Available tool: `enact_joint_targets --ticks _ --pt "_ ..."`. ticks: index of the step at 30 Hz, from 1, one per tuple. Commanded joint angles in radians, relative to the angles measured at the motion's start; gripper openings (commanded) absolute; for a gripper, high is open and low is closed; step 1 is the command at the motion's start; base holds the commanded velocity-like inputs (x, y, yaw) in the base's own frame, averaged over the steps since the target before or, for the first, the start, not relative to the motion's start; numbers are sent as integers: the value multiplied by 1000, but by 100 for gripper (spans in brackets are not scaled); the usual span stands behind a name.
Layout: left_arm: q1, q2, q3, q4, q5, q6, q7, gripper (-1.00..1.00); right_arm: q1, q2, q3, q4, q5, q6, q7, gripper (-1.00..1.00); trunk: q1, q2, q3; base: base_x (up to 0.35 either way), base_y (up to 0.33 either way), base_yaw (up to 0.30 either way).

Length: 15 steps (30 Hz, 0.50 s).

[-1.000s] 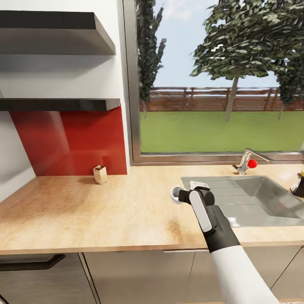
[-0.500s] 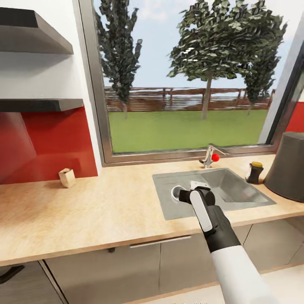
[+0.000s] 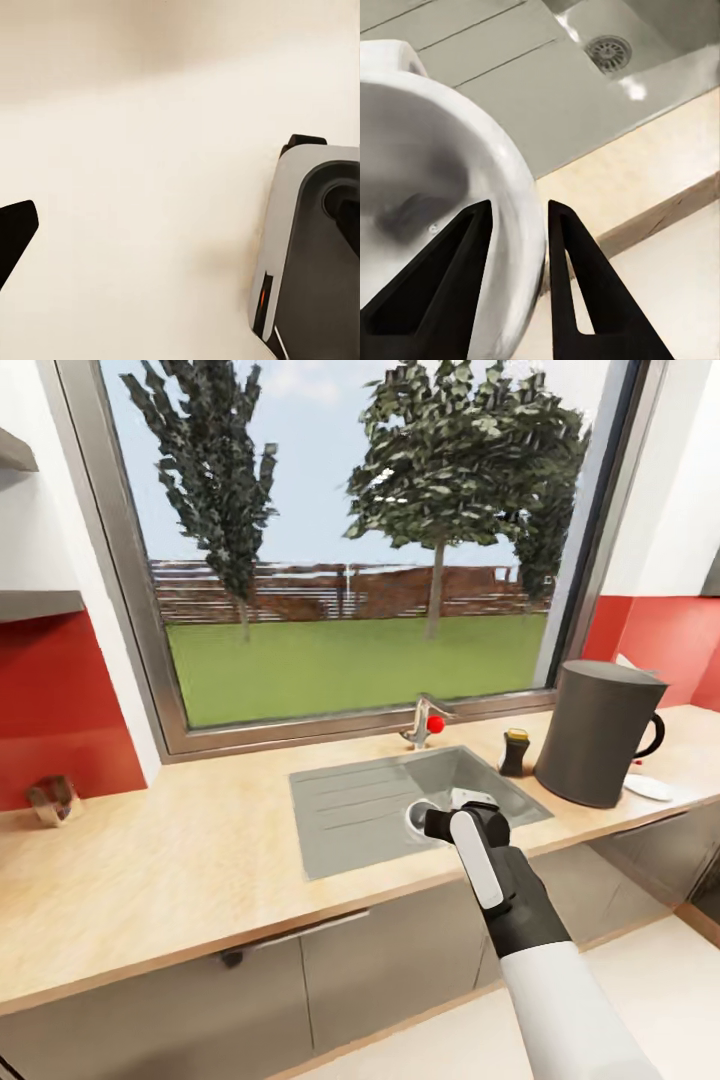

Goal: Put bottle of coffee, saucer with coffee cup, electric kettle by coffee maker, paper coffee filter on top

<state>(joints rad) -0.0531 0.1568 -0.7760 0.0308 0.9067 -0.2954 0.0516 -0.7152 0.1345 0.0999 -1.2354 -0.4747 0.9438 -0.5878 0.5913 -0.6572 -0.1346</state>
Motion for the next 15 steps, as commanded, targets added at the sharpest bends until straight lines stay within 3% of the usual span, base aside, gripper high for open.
enact_joint_targets --ticks 1,15 --pt "-1 0 -8 1 1 -4 4 100 -1 -1 1 -1 -10 1 -10 -100 0 -2 -3 66 -277 -279" --pt "-1 0 0 1 1 -2 5 100 -1 -3 1 -1 -10 1 -10 -100 0 -2 -12 64 -277 -279"
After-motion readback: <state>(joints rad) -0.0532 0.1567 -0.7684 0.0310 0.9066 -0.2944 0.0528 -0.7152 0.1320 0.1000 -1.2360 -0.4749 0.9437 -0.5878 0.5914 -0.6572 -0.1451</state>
